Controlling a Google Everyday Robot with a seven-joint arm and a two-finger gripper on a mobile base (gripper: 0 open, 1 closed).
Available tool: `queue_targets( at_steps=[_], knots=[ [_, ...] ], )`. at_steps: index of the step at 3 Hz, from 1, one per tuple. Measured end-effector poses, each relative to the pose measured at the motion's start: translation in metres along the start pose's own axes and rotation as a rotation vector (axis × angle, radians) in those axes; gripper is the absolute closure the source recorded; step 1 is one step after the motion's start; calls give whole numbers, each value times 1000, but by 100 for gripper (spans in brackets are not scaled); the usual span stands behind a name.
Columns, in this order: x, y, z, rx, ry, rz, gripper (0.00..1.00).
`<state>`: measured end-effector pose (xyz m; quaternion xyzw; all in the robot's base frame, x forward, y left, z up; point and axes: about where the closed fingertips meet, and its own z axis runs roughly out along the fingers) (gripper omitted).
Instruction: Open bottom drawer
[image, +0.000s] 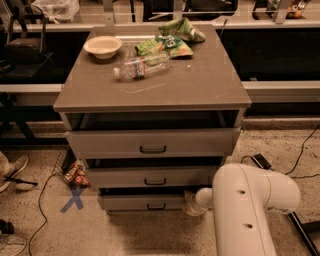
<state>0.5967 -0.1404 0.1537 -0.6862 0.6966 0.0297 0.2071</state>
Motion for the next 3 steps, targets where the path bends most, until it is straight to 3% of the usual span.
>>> queue_targets(
  at_steps=[1, 2, 3],
  knots=[
    [-1, 0, -2, 0, 0, 0, 82],
    [-1, -1, -2, 0, 0, 0, 50],
    [-1, -1, -2, 0, 0, 0, 28]
  ],
)
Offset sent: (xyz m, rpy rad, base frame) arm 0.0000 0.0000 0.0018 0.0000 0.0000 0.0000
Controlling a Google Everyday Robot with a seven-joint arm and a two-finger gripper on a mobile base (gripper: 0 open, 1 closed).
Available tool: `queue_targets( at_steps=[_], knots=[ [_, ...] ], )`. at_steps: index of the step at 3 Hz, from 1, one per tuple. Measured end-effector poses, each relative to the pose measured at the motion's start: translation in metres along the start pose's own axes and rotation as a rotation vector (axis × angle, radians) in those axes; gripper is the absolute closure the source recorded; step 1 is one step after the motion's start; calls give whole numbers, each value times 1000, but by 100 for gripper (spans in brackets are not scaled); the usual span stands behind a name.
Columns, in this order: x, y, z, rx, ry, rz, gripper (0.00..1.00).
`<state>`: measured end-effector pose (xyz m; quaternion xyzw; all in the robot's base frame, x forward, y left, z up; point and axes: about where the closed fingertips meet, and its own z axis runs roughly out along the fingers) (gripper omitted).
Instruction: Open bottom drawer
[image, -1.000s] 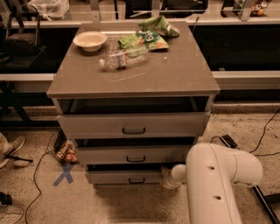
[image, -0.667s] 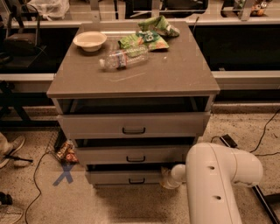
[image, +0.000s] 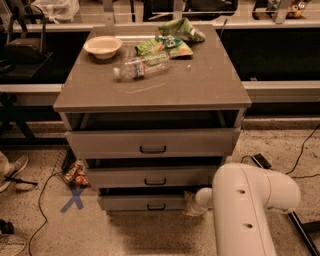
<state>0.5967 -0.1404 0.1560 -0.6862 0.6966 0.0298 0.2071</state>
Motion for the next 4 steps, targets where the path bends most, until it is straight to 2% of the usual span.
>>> queue_targets(
  at_steps=[1, 2, 4],
  knots=[
    [0, 0, 0, 0, 0, 0, 4],
    [-1, 0, 1, -4, -2, -6, 0],
    [-22, -7, 13, -80, -44, -120, 0]
  ],
)
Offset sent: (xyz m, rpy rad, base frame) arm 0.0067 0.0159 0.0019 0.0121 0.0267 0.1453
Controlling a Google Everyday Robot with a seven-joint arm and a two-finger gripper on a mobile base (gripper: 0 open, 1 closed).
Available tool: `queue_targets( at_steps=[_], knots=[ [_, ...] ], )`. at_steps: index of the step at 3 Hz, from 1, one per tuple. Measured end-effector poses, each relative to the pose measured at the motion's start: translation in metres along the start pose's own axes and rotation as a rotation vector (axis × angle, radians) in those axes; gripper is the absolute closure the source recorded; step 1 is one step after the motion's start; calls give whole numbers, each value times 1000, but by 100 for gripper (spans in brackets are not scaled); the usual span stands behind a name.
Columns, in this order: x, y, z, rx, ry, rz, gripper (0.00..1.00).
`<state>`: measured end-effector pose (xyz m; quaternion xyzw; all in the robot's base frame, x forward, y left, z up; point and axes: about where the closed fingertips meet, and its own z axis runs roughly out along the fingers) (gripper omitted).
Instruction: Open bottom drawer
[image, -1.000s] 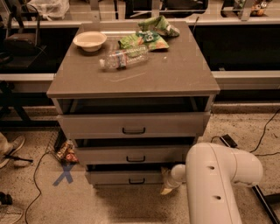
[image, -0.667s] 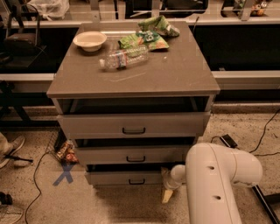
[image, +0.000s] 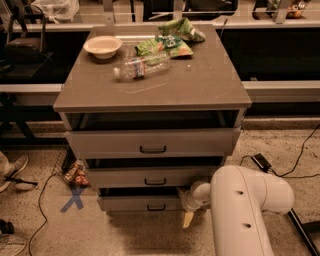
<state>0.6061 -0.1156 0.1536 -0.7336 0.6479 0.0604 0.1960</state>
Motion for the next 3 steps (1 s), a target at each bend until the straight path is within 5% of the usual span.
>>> queue_targets(
  at_steps=[1, 3],
  knots=[
    [-4, -2, 4, -21, -18, -18, 18],
    [-4, 4, -2, -16, -22, -11, 72]
  ],
)
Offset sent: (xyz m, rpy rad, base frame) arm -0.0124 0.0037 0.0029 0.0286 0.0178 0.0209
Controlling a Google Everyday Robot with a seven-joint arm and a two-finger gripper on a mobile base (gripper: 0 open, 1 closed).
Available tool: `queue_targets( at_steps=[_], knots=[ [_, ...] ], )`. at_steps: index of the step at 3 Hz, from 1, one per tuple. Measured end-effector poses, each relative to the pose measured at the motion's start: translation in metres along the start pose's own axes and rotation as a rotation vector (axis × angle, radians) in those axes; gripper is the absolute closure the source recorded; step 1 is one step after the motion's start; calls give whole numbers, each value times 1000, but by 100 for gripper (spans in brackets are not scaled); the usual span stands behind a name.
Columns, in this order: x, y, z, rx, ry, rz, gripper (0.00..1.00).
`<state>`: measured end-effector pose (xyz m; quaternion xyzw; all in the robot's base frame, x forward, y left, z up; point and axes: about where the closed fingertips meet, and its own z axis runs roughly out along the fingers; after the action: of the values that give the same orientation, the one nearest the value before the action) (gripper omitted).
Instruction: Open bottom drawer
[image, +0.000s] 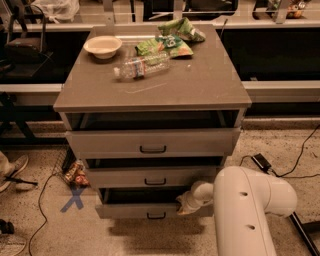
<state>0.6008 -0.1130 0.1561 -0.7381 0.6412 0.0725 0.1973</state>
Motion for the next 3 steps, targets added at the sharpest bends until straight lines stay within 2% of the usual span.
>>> queue_targets(
  at_steps=[1, 2, 3],
  knots=[
    [-2, 20, -11, 1, 7, 13, 96],
    [-3, 22, -13, 4, 7, 17, 100],
    [-2, 34, -16, 10, -9, 37, 82]
  ],
)
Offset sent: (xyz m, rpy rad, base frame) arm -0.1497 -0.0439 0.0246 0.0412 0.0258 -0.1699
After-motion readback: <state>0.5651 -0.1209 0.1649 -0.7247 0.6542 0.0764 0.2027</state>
